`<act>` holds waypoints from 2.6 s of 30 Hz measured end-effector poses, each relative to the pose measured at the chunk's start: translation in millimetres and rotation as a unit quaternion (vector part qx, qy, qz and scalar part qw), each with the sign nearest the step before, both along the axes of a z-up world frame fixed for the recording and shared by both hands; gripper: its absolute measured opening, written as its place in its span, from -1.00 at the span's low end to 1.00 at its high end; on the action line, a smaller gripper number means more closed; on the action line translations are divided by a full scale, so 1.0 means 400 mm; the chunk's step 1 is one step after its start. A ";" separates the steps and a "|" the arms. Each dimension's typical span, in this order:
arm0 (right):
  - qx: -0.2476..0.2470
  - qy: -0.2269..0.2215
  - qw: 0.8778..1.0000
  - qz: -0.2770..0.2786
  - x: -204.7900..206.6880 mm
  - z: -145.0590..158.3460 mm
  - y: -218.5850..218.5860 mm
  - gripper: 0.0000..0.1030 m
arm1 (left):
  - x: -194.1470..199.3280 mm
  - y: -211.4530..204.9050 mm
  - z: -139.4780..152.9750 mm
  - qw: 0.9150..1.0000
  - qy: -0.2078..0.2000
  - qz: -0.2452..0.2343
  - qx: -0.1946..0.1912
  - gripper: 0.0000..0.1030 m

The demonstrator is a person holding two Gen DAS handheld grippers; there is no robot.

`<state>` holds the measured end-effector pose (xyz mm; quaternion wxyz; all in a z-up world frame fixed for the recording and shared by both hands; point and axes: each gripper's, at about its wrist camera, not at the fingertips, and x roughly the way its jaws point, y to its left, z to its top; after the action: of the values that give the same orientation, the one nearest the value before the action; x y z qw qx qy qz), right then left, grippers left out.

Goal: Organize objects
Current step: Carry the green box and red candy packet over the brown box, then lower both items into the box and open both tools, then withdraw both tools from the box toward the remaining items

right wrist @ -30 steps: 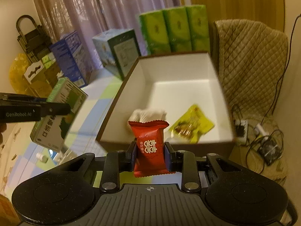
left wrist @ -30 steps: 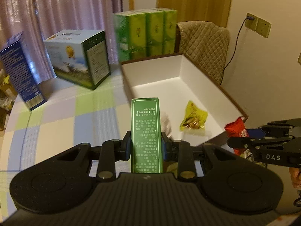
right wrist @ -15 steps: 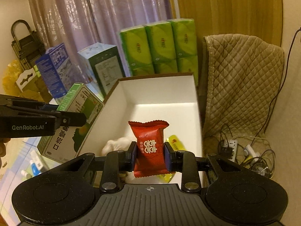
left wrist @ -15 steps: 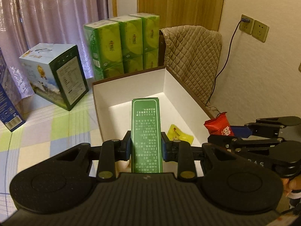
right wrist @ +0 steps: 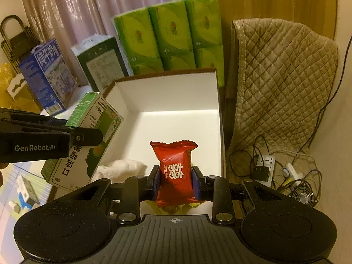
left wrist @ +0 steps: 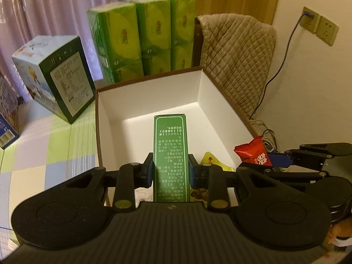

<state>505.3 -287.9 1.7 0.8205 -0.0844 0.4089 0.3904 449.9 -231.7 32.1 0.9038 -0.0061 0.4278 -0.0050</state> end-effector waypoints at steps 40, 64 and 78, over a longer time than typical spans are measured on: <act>0.010 0.011 1.000 0.009 0.087 -0.058 0.078 -0.21 | 0.125 0.031 -0.116 0.997 0.063 0.042 -0.011 -0.15; 0.064 0.011 0.997 -0.036 -0.024 0.055 -0.059 0.27 | -0.055 0.061 0.037 0.999 0.003 0.026 -0.025 0.60; 0.065 0.025 0.997 -0.042 -0.166 0.075 -0.105 0.27 | -0.229 0.079 0.077 0.999 -0.008 0.023 -0.036 0.60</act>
<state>439.0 -329.9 31.5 0.8294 -0.0041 0.4063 0.3834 358.3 -200.3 62.8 0.9063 -0.0482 0.4198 0.0007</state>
